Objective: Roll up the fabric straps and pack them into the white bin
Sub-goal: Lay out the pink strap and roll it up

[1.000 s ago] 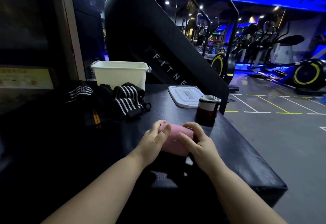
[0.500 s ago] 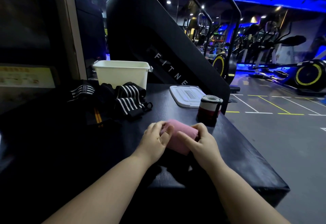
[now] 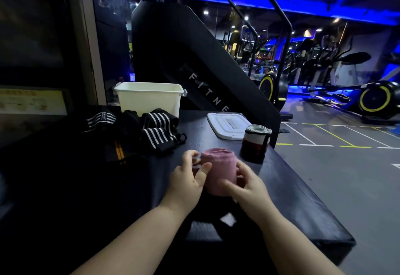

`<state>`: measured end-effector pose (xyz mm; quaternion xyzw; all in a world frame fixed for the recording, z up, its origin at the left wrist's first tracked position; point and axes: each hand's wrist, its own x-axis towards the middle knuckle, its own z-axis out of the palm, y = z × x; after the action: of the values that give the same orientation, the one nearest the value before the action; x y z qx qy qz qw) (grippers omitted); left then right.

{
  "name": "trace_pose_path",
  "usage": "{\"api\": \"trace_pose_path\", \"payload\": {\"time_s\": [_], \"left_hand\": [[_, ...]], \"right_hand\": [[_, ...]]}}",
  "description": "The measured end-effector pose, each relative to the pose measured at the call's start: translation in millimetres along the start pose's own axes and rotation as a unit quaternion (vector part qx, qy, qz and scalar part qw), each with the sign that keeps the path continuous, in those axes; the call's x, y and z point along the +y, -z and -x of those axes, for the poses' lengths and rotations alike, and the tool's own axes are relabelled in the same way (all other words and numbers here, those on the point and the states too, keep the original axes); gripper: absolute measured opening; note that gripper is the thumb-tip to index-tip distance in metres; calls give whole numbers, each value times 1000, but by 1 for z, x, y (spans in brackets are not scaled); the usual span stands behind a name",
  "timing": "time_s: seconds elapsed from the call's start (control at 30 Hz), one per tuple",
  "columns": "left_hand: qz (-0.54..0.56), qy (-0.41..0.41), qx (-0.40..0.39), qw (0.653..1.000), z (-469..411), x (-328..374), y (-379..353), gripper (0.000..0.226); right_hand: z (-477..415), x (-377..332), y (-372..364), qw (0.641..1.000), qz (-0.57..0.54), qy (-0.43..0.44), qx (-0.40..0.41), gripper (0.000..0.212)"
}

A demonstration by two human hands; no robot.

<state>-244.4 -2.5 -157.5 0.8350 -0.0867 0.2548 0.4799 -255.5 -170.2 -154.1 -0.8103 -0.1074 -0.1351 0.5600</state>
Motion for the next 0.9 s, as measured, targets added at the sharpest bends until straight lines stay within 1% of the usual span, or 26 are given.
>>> {"api": "trace_pose_path", "payload": {"time_s": [0.07, 0.2, 0.33, 0.4, 0.47, 0.57, 0.63, 0.73, 0.77, 0.9], "left_hand": [[41, 0, -9, 999, -1, 1, 1, 43], [139, 22, -80, 987, -2, -2, 0, 57], [133, 19, -135, 982, -2, -4, -1, 84], [131, 11, -137, 982, -2, -4, -1, 86], [123, -5, -125, 984, -2, -3, -2, 82], [148, 8, -127, 981, -5, -3, -1, 69], [185, 30, -138, 972, -6, -3, 0, 53], [222, 46, -126, 966, -6, 2, 2, 31], [235, 47, -124, 963, -6, 5, 2, 27], [253, 50, -141, 956, -8, 6, 3, 31]], "right_hand": [[1, 1, -4, 1000, 0, 18, -13, 48], [0, 8, -5, 1000, -2, 15, -16, 65], [1, 10, -5, 998, 31, 26, -40, 72], [0, 11, -4, 998, 31, 31, -52, 77], [1, 9, -4, 997, 16, 37, -64, 77], [3, 1, -2, 996, -23, 47, -74, 64], [3, -2, -2, 996, -29, 56, -70, 61], [1, -1, -3, 995, -20, 68, -65, 62], [1, 0, -3, 995, -16, 72, -64, 63], [-2, 8, -1, 994, -23, 85, -63, 68]]}}
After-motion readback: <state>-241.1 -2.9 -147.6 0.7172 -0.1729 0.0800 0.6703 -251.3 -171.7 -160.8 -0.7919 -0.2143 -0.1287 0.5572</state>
